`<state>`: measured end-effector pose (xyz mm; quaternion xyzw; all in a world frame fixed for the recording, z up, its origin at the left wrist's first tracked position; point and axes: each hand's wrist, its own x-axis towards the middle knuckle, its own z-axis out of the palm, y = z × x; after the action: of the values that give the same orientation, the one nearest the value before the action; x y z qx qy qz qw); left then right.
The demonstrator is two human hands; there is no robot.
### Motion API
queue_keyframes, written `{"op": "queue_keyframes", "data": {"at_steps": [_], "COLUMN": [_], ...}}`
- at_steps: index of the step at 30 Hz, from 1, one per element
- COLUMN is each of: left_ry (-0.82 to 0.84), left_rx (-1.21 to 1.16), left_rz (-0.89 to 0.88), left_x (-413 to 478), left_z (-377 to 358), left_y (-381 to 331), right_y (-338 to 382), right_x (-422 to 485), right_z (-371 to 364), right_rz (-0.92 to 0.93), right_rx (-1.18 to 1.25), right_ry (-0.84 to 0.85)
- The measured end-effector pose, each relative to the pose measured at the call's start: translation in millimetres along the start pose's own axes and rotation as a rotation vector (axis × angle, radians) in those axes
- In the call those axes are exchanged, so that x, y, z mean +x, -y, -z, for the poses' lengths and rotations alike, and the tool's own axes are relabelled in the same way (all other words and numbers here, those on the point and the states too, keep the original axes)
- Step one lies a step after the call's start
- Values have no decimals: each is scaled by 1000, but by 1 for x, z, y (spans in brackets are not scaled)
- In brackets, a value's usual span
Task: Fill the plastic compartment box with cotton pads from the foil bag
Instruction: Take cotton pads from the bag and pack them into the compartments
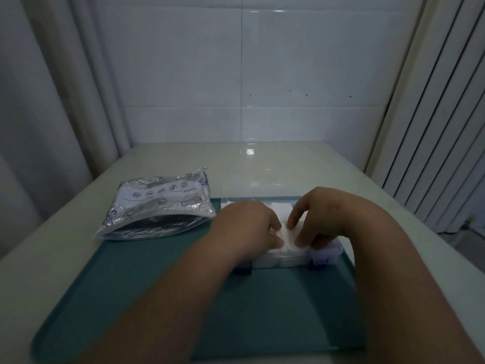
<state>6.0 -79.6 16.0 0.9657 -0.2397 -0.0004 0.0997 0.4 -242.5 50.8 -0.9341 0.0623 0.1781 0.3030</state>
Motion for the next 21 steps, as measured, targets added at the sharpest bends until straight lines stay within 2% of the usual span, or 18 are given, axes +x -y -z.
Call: {"op": "queue_keyframes", "data": {"at_steps": [16,21], "left_ry": [-20,-28], "left_rx": [21,-18], "left_rz": [9,21], "left_x": [0,-2], "left_z": [-7,-7], "left_y": [-1,1], "right_y": [1,0], "right_x": [-3,-5], "right_z": [-2,5], "right_rz": [-5,18], "right_rx": [-1,55], "right_ry": [15,-53]}}
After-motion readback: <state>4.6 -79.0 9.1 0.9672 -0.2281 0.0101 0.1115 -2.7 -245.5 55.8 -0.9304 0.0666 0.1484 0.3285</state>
